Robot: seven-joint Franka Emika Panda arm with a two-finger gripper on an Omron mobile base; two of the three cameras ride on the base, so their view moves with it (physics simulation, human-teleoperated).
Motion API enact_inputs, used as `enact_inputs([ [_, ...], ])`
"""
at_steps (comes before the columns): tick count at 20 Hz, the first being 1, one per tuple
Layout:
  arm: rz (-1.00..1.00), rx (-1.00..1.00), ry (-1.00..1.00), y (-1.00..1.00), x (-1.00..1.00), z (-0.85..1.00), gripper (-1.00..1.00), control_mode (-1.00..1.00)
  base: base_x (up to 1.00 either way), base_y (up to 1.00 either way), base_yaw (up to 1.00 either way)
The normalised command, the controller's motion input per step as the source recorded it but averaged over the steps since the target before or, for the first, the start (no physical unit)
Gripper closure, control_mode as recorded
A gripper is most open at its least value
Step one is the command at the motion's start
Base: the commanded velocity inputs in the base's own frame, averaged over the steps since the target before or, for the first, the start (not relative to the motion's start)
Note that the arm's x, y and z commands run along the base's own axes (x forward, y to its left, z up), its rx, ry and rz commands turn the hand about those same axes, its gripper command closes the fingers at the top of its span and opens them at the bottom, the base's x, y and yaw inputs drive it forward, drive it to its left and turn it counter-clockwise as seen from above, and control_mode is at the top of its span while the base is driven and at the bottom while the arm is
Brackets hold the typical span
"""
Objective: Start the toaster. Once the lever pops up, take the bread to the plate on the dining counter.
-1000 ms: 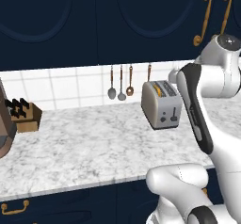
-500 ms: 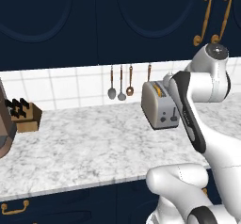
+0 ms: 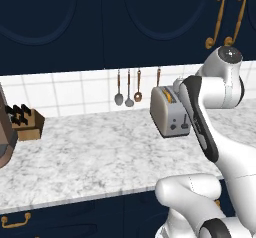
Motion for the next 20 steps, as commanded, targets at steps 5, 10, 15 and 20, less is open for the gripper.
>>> enact_inputs([
  [5,0.0,0.0,0.0,0.0,0.0,0.0,-1.0,-1.0,0.0,0.0,0.0],
  [10,0.0,0.0,0.0,0.0,0.0,0.0,-1.0,-1.0,0.0,0.0,0.0],
  [15,0.0,0.0,0.0,0.0,0.0,0.0,-1.0,-1.0,0.0,0.0,0.0],
  [20,0.0,0.0,0.0,0.0,0.0,0.0,-1.0,-1.0,0.0,0.0,0.0],
])
